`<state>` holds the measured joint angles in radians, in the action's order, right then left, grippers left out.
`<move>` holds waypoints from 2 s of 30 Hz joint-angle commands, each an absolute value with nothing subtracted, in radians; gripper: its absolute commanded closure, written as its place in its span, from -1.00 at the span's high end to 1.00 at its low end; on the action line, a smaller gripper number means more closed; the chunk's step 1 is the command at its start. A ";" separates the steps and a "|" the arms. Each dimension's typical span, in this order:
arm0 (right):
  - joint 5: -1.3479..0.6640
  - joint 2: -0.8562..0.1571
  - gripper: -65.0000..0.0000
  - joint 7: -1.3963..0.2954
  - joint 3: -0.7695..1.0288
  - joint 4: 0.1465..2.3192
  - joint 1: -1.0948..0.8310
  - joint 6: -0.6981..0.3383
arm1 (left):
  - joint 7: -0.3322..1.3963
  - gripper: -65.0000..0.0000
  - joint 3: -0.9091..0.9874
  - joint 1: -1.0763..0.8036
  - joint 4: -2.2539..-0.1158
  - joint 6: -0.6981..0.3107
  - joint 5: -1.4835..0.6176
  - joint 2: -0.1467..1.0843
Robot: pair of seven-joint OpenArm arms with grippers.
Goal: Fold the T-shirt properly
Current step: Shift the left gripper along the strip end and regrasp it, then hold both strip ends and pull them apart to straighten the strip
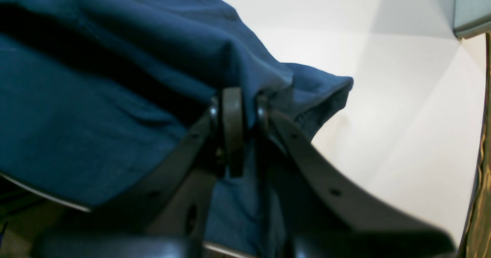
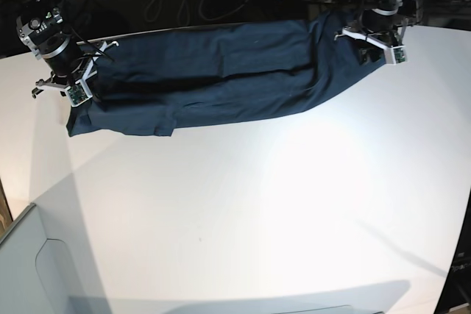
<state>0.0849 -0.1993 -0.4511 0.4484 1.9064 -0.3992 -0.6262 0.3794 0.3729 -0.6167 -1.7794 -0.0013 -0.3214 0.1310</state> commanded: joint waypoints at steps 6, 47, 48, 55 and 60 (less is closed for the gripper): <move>0.073 -0.211 -0.98 -0.427 0.453 1.923 -0.397 -0.633 | 0.366 -0.48 0.374 -0.515 -1.620 0.001 -0.325 0.177; 0.073 -0.211 -0.98 -0.427 0.452 1.922 -0.377 -0.631 | 0.367 -0.08 0.450 -0.513 -1.781 0.001 -0.334 0.143; 0.073 -0.211 -0.98 -0.427 0.452 1.922 -0.377 -0.631 | 0.367 -0.08 0.447 -0.509 -1.773 0.001 -0.334 0.143; 0.073 -0.213 -0.98 -0.427 0.452 1.922 -0.377 -0.631 | 0.372 -0.08 0.444 -0.484 -1.742 0.001 -0.334 0.142; 0.073 -0.213 -0.98 -0.427 0.452 1.920 -0.363 -0.631 | 0.372 -0.08 0.444 -0.464 -1.732 0.001 -0.334 0.142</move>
